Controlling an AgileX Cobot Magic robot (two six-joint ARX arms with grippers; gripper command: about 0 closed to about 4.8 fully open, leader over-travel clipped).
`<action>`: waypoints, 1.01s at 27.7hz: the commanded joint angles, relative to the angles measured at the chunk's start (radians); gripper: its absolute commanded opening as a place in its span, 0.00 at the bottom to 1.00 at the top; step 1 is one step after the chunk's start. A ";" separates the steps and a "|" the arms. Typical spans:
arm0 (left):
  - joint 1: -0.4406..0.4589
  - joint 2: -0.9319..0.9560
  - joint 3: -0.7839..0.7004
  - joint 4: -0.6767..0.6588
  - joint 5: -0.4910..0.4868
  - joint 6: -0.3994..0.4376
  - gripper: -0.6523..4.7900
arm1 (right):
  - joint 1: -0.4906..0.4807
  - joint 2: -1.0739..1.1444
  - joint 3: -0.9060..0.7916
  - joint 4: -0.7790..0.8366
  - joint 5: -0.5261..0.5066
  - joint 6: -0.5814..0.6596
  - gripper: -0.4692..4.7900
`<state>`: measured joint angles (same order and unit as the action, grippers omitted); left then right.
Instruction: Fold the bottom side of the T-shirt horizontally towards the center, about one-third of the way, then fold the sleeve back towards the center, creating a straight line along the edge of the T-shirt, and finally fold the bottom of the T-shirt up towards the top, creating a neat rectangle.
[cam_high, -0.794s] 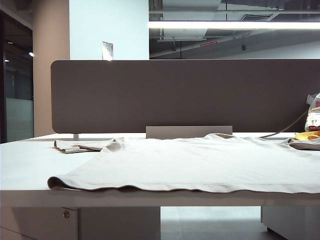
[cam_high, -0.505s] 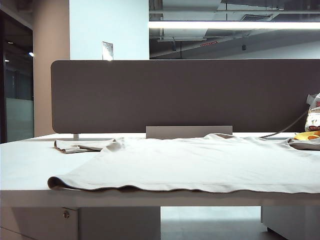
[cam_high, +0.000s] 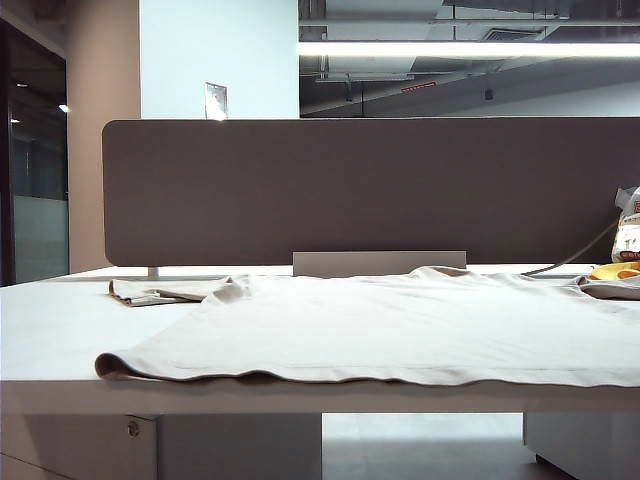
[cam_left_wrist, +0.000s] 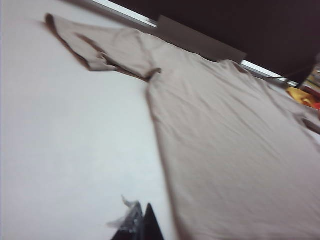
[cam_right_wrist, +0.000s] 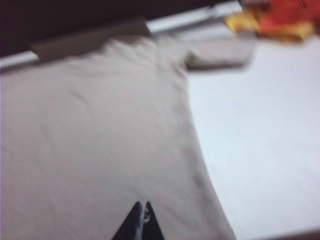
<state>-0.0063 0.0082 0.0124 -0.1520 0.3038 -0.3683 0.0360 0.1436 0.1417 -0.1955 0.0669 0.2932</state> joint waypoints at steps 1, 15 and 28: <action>-0.072 0.001 0.000 -0.013 0.010 -0.057 0.12 | 0.000 0.188 0.074 0.021 0.009 0.037 0.08; -0.285 0.786 0.215 0.221 0.034 -0.078 0.23 | -0.097 0.669 0.305 -0.022 -0.162 0.211 0.38; -0.285 1.121 0.316 0.314 0.217 -0.171 0.46 | -0.400 0.831 0.301 -0.113 -0.492 0.234 0.68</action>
<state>-0.2905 1.1313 0.3244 0.1616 0.5072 -0.5247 -0.3641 0.9646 0.4416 -0.3202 -0.4210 0.5274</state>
